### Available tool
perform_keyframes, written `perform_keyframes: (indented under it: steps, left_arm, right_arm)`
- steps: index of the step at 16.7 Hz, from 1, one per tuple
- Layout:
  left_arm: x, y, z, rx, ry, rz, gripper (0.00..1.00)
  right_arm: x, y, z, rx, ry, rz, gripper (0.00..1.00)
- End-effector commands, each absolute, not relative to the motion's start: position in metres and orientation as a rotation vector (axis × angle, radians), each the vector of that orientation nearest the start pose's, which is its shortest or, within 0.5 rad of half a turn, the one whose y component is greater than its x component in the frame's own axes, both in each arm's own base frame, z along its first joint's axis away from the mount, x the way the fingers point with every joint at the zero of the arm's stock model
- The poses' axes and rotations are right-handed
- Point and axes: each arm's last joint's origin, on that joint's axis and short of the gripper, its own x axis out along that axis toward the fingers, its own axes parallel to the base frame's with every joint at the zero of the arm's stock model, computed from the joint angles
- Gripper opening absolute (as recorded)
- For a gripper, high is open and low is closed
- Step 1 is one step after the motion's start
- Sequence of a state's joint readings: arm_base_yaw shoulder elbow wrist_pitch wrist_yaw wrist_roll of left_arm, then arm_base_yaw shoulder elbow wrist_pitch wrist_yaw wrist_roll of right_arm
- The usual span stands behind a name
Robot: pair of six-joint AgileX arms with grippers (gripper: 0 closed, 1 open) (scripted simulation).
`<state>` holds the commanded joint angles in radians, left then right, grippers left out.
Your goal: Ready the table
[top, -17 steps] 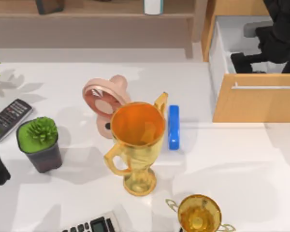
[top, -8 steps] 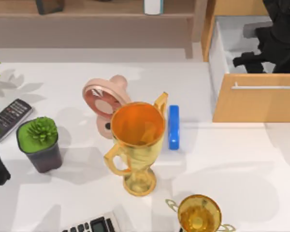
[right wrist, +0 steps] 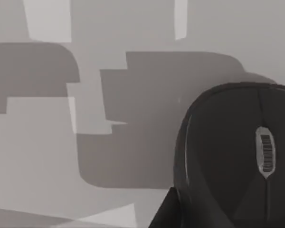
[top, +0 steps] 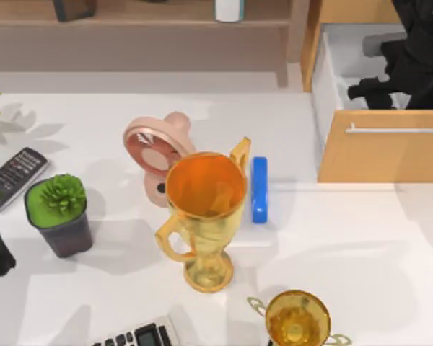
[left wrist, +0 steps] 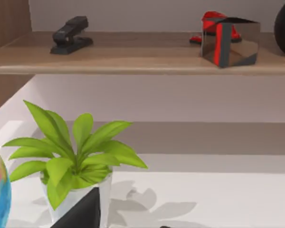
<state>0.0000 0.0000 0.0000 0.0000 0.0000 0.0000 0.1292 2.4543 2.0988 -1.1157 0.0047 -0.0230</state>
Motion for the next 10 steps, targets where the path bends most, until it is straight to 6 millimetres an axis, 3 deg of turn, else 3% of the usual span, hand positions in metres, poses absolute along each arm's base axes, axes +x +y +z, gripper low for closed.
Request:
perform_keyframes:
  steps: [6,10]
  left_arm:
    - [0.106,-0.001,0.16,0.0,0.0,0.0,1.0]
    - [0.106,-0.001,0.16,0.0,0.0,0.0,1.0]
  right_arm:
    - [0.486,0.068,0.141,-0.12,1.466,0.131,0.0]
    - [0.478,0.07,0.172,-0.128,1.415,0.149,0.0]
